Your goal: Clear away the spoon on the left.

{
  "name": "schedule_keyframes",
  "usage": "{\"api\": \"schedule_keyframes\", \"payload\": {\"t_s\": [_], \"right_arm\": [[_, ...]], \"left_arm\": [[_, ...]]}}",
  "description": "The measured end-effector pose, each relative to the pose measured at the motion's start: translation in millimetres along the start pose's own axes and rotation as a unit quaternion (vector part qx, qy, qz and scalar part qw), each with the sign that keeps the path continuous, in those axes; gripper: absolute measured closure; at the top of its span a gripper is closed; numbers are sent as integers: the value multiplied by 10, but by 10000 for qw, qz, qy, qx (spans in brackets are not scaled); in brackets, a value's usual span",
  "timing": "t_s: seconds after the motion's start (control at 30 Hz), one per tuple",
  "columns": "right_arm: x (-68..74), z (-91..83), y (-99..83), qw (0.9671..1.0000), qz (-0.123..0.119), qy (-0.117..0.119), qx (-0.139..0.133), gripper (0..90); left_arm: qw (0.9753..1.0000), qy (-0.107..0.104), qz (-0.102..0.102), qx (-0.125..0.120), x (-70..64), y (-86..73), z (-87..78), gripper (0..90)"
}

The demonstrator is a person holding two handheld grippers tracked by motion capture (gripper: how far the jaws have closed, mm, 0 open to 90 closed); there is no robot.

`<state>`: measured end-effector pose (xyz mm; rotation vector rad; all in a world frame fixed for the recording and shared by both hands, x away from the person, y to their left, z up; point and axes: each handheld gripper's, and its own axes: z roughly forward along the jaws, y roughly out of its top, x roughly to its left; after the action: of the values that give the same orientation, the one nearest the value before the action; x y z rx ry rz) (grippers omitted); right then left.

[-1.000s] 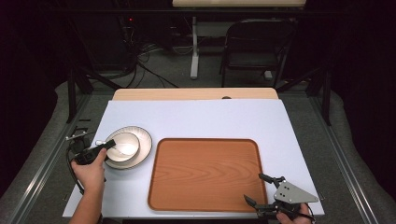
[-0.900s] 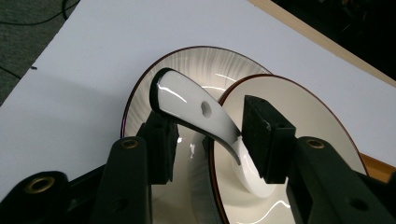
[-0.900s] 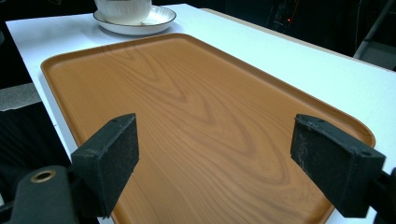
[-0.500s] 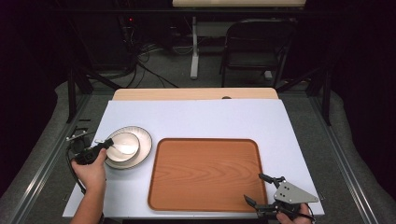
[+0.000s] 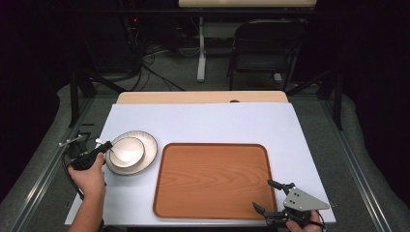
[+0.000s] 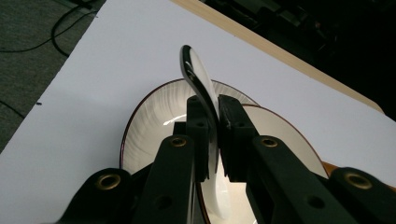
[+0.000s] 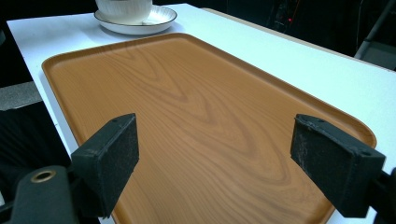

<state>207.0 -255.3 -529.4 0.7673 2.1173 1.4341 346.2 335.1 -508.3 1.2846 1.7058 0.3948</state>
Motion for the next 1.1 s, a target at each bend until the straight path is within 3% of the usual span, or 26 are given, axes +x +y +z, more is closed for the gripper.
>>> {"api": "schedule_keyframes", "payload": {"t_s": [0.37, 0.7, 0.87, 1.0, 1.1], "right_arm": [[2, 2, 1, 10000, -6, 5, 5, 148], [0, 3, 0, 10000, -17, 7, 6, 148], [0, 3, 0, 10000, -13, 9, 8, 148], [0, 6, 1, 10000, -10, 11, 17, 148], [0, 7, 2, 10000, -8, 7, 21, 148]], "left_arm": [[10000, -59, 28, -24, -9, 36, -23, 851], [9997, -15, 251, -11, -76, 107, -81, 851], [9982, 51, 603, 37, -166, 148, -142, 851], [9972, 66, 745, 49, -221, 178, -170, 851], [9953, 123, 952, 126, -282, 226, -190, 851]]}}
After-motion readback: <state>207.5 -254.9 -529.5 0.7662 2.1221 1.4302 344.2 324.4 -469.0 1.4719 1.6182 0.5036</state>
